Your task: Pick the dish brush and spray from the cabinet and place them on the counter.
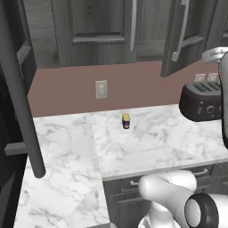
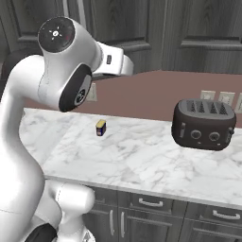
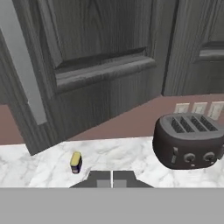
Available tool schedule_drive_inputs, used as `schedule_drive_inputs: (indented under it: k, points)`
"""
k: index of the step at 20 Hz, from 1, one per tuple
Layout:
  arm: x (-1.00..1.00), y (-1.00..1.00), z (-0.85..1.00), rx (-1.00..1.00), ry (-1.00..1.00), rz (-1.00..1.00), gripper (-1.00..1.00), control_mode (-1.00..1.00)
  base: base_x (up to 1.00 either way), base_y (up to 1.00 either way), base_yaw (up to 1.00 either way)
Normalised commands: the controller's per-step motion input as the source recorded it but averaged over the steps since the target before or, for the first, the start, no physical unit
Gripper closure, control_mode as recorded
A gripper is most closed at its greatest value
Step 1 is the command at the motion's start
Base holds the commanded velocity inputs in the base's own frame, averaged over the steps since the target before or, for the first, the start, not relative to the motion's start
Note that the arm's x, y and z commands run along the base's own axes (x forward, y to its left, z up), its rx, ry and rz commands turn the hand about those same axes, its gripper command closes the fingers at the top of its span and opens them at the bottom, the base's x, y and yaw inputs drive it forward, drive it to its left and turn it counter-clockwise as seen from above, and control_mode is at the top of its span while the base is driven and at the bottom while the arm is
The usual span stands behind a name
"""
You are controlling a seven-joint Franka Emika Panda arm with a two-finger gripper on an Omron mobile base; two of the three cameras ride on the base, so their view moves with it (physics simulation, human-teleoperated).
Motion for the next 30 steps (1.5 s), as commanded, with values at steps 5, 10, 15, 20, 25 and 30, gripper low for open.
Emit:
schedule_drive_inputs:
  k: [5,10,15,20,25,30]
  points:
    - [-0.29,0.56,0.02,-0.14,0.02,0.00,1.00,-1.00,0.00,0.00,0.00]
    - [-0.03,1.00,0.00,-0.17,0.07,0.00,-1.00,-1.00,0.00,0.00,0.00]
    - [0.43,0.83,-0.23,-0.06,0.17,0.07,-1.00,-1.00,0.00,0.00,0.00]
    - [0.61,0.65,-0.23,-0.07,0.27,0.08,-1.00,-1.00,0.00,0.00,0.00]
    - [0.52,0.17,-0.40,-0.30,0.25,0.01,-1.00,-1.00,0.00,0.00,0.00]
    - [0.31,0.32,-0.25,-0.44,0.17,0.06,-1.00,-1.00,0.00,0.00,0.00]
